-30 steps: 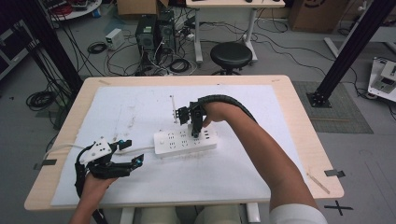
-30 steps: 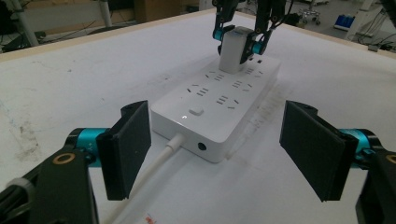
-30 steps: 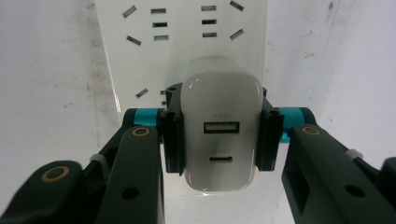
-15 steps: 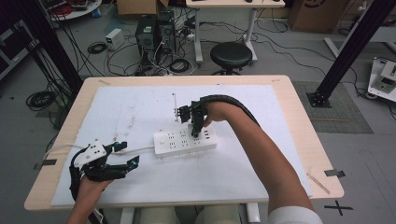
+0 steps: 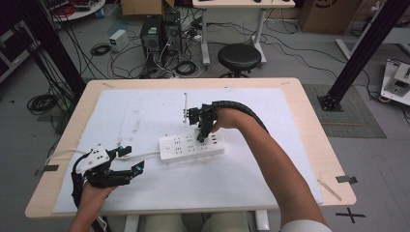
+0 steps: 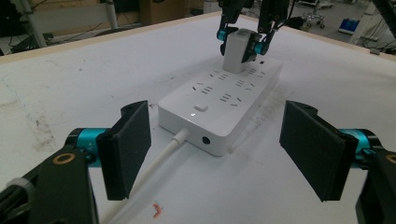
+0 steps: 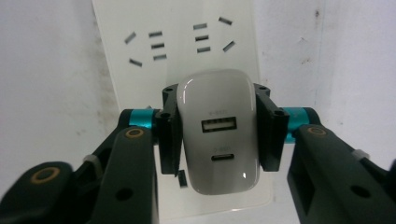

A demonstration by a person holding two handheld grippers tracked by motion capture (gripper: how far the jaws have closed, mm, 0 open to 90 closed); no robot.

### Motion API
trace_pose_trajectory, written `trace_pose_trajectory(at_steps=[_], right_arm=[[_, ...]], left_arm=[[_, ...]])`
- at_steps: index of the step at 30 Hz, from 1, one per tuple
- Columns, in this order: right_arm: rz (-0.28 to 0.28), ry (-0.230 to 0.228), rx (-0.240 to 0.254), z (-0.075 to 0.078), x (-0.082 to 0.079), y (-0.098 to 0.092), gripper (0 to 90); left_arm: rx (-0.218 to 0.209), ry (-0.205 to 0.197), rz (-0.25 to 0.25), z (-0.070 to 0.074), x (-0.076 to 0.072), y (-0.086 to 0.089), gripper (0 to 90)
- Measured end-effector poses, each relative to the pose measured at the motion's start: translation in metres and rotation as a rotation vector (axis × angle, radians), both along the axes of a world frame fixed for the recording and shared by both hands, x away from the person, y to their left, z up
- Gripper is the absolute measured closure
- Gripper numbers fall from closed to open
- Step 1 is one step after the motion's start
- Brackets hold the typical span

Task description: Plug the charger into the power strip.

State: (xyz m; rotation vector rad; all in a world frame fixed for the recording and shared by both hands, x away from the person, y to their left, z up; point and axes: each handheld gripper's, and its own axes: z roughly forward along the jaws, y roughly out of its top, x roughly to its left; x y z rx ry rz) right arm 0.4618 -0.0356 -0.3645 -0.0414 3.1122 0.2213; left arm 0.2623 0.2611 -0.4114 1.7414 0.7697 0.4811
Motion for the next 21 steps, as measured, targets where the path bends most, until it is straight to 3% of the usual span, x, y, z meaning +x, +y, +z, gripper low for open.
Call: trace_pose_trajectory(at_steps=[3,10,15,17,21], right_arm=[[-0.057,0.012,0.041,0.005,0.003,-0.007,46.3],[-0.152,-0.02,0.124,0.023,0.005,-0.025,30.0],[-0.205,-0.038,0.191,0.037,0.002,-0.041,29.5],[-0.234,-0.055,0.218,0.043,0.0,-0.049,24.5],[-0.277,-0.076,0.23,0.05,-0.004,-0.06,22.2]], left_arm=[[0.001,0.001,0.0,0.0,0.0,0.0,24.8],[-0.006,-0.005,-0.003,0.0,0.0,-0.002,24.8],[-0.003,-0.01,-0.007,0.002,-0.001,-0.004,24.9],[-0.006,-0.011,-0.008,0.003,-0.001,-0.004,24.8],[-0.009,-0.013,-0.011,0.004,0.0,-0.007,24.8]])
